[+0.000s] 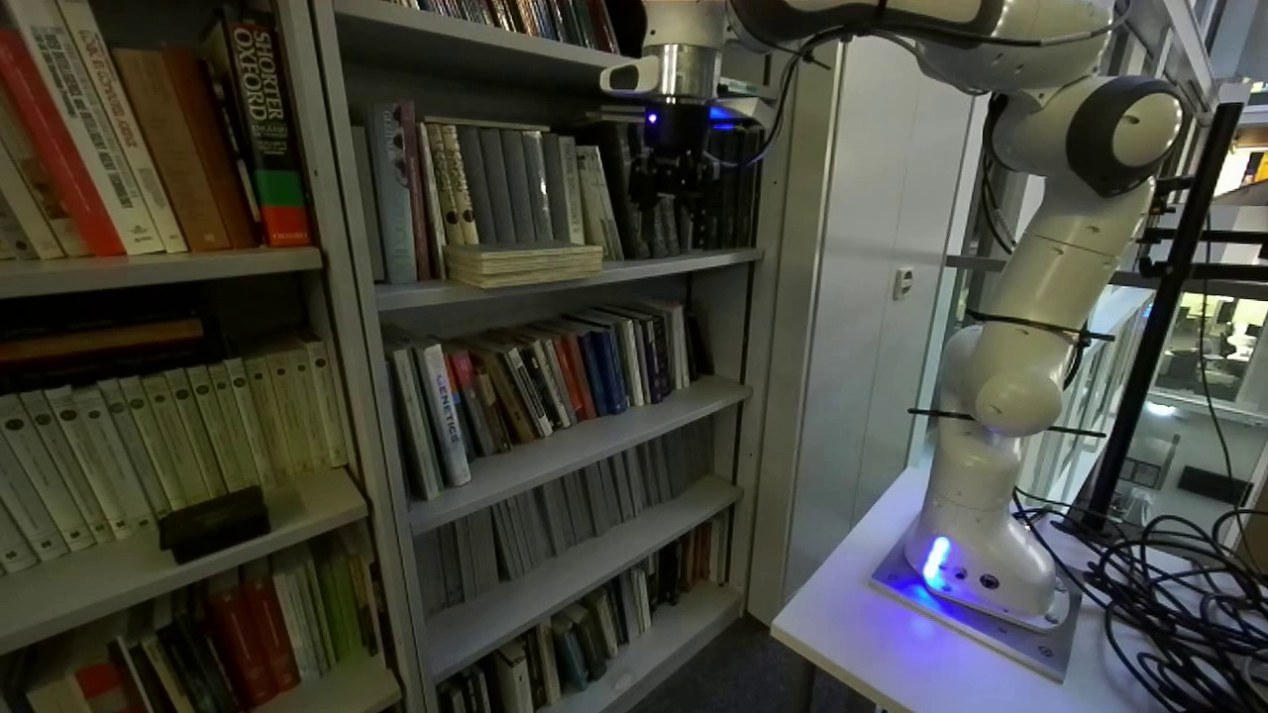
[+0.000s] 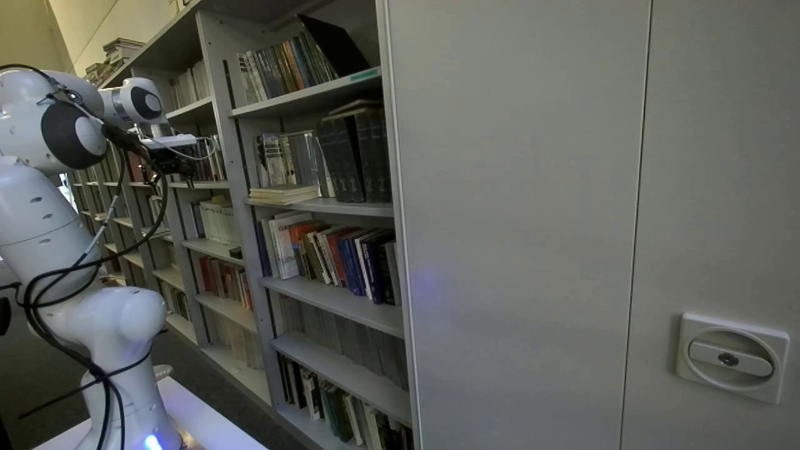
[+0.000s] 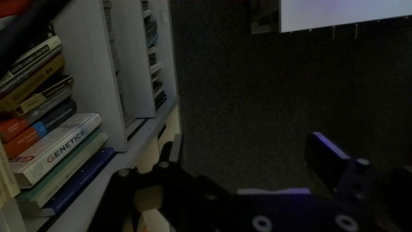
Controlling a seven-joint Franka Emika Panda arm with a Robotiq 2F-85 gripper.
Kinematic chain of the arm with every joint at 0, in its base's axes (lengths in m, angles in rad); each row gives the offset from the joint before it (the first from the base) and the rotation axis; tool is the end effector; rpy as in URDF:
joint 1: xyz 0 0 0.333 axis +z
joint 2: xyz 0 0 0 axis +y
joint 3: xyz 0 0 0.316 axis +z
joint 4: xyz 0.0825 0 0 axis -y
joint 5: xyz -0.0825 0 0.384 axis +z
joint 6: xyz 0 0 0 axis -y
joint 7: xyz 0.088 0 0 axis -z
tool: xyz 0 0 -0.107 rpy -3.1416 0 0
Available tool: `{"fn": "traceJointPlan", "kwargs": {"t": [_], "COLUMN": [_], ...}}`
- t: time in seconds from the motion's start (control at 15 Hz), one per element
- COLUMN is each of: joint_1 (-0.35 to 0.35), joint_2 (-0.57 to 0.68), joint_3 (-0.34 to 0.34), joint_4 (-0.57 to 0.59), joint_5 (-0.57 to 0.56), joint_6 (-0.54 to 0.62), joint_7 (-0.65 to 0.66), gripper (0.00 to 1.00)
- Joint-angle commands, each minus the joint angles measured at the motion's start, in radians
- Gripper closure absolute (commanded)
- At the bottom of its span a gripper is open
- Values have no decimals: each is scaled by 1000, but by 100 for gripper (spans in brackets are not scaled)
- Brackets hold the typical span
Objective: Put the book on top of the books on the shelf
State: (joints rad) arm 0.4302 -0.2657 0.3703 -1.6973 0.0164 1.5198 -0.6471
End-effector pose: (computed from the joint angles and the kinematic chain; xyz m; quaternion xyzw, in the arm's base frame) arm 0.3052 0.3575 0.6859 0.7506 0.6586 0.0381 0.0368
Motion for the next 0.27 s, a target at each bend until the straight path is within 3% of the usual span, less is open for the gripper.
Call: {"fn": "traceJointPlan", "kwargs": {"t": [0.0,0.2], "joint_1": [2,-1], "joint_2": [-7,-9], "joint_3": [-8,-7], "joint_4": [11,17], "joint_5": [3,-8], "joint_6": [4,10], "joint_7": [-30,-20], "gripper": [0,0]}}
